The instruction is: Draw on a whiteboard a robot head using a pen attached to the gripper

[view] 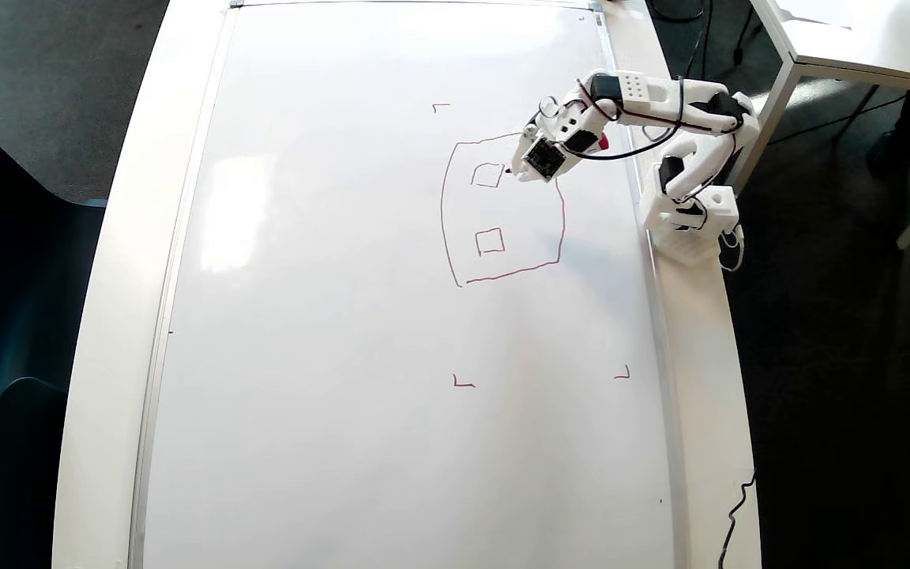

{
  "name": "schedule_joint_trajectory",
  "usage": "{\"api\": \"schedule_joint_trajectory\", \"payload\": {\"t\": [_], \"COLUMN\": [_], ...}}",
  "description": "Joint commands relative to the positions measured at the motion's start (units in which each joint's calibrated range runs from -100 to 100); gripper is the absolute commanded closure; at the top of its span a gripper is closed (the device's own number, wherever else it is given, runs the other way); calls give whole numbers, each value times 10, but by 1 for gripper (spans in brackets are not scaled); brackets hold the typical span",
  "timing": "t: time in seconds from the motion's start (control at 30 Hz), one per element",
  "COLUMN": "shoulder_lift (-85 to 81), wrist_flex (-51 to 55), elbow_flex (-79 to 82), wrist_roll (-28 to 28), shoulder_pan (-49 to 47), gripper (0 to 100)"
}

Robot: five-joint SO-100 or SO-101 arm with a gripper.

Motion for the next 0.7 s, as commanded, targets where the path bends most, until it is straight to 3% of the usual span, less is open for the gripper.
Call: {"api": "schedule_joint_trajectory", "payload": {"t": [0.0, 0.27, 0.67], "shoulder_lift": [-44, -38, 71], "wrist_flex": [50, 138, 128], "elbow_flex": [-2, -1, -20], "wrist_roll": [0, 2, -1], "shoulder_pan": [-1, 3, 39], "gripper": [99, 99, 99]}}
